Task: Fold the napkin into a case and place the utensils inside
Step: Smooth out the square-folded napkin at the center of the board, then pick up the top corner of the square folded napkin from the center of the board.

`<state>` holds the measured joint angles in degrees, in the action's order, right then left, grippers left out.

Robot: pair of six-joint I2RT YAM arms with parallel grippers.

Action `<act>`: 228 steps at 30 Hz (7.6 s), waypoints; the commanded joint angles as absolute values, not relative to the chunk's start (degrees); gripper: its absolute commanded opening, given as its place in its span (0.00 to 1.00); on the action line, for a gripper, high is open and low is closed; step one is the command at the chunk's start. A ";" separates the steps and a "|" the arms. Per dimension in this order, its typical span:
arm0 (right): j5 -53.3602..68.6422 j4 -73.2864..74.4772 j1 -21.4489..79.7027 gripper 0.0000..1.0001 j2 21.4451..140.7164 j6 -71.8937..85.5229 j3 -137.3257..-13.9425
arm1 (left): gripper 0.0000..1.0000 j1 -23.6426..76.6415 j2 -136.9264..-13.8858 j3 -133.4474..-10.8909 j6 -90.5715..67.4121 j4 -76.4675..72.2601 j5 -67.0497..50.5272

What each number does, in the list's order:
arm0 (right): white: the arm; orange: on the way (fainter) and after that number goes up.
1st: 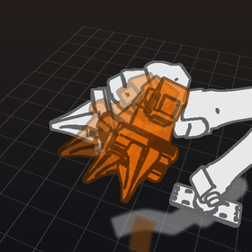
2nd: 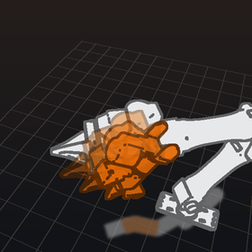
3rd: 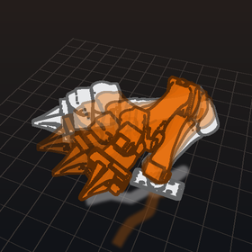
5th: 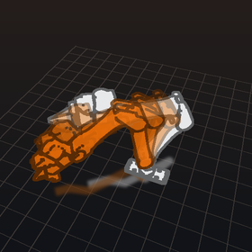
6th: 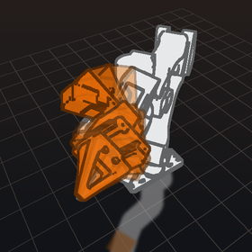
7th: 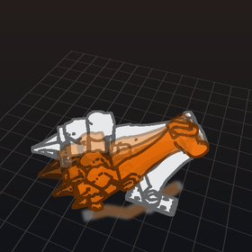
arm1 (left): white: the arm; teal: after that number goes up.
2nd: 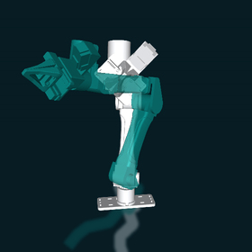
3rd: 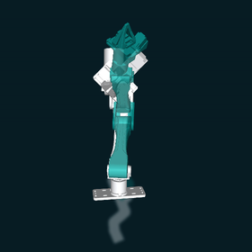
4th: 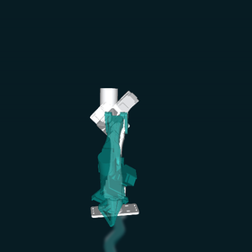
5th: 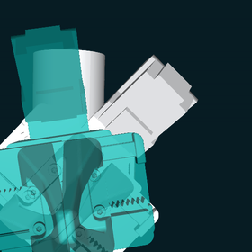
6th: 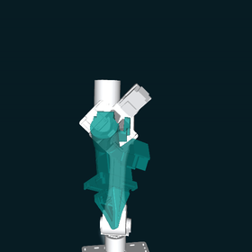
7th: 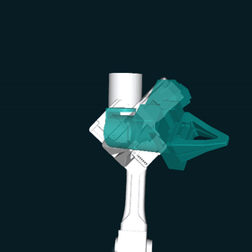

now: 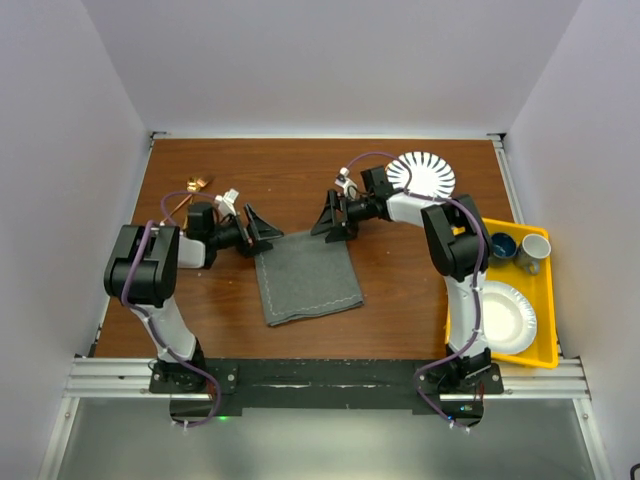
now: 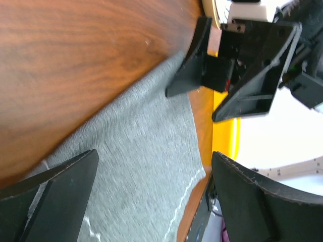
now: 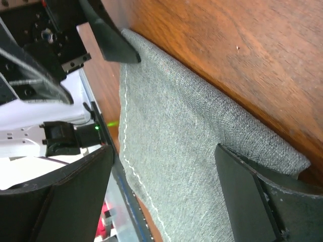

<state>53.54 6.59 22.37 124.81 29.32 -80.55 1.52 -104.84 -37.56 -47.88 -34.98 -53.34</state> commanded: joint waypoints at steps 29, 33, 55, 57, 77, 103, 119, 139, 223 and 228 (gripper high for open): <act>55.10 13.61 19.52 0.98 128.52 23.31 -86.39 | 1.00 2.11 -108.98 -37.53 -42.71 -31.19 -50.62; 59.23 9.36 20.56 0.98 117.97 31.17 -82.47 | 1.00 2.55 -108.02 -37.18 -43.07 -32.43 -51.68; 60.03 -6.96 25.32 0.98 121.81 41.60 -65.57 | 1.00 2.72 -107.75 -37.09 -42.10 -30.06 -49.40; 59.86 -2.83 23.83 0.98 122.69 37.30 -65.39 | 1.00 2.64 -107.93 -36.65 -42.10 -30.15 -49.04; 66.80 2.73 24.60 0.98 108.99 43.41 -68.38 | 1.00 2.64 -108.46 -36.39 -43.68 -31.38 -49.48; 65.30 28.82 21.71 0.98 126.31 7.30 -69.24 | 1.00 2.20 -106.96 -36.12 -40.96 -28.48 -49.57; 64.60 20.74 30.24 0.98 106.25 19.61 -59.77 | 1.00 2.29 -106.08 -35.24 -41.57 -29.88 -49.57; 60.73 46.19 23.19 0.98 121.12 -12.26 -67.31 | 1.00 1.32 -100.03 -30.77 -38.58 -25.66 -52.46; 33.75 34.54 30.23 0.50 121.73 -1.14 -90.35 | 0.25 47.90 -62.40 -28.12 77.08 26.81 -30.41; 33.93 34.72 30.23 0.50 121.64 -1.14 -90.35 | 0.15 47.99 -62.32 -28.39 76.38 26.54 -30.67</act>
<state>33.93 35.48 30.20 123.15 -1.43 -90.52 47.70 -62.26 -28.27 77.08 28.75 -29.54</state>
